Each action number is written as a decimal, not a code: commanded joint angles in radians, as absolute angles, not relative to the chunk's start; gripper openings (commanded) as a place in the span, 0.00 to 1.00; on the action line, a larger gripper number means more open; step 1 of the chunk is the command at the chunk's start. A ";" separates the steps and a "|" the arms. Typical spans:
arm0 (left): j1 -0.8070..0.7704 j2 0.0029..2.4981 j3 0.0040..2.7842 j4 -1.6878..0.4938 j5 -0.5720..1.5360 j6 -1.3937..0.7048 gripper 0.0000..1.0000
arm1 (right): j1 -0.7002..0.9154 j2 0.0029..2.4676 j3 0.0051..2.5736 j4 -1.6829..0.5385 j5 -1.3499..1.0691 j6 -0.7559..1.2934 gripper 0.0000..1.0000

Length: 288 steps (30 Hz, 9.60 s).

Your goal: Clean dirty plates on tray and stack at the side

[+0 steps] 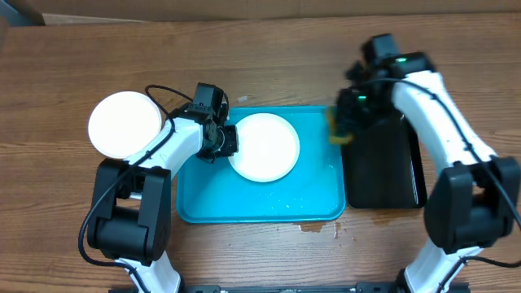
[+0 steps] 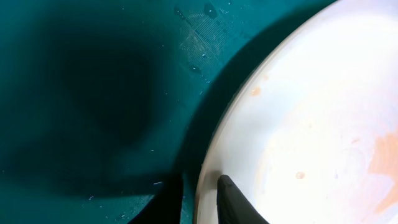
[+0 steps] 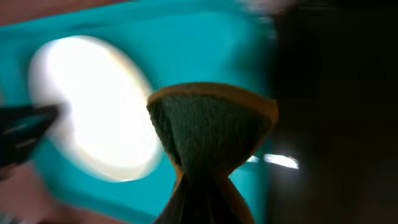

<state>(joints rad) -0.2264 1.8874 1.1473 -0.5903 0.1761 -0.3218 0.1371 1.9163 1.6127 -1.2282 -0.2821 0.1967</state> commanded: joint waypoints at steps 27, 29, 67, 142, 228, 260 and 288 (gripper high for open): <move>-0.223 1.904 1.142 -0.598 0.177 -0.314 0.60 | -0.140 1.888 1.656 -1.182 0.006 0.182 1.00; -0.223 1.904 1.142 -0.607 0.177 -0.314 0.58 | -0.171 1.889 1.655 -1.185 0.007 0.182 1.00; -0.343 1.903 1.672 -0.994 0.050 -0.304 0.04 | -0.203 1.889 1.655 -1.172 0.007 0.182 1.00; -1.080 1.904 1.716 -0.745 -0.609 -0.289 0.04 | -0.203 1.889 1.655 -1.172 0.007 0.182 1.00; 0.423 1.904 1.370 -0.888 0.736 -0.242 0.42 | -0.203 1.889 1.655 -1.172 0.007 0.182 1.00; -0.505 1.904 1.370 -0.815 0.324 -0.251 0.17 | -0.235 1.893 1.654 -1.019 -0.096 0.319 0.04; -0.543 1.904 1.370 -0.780 0.225 -0.322 0.11 | -0.260 2.104 1.621 -1.066 -0.069 0.376 0.04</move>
<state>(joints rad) -0.5373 1.9007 1.3769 -0.7841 0.2405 -0.3122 -0.2611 2.1075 1.6241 -1.0546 -0.0734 0.3664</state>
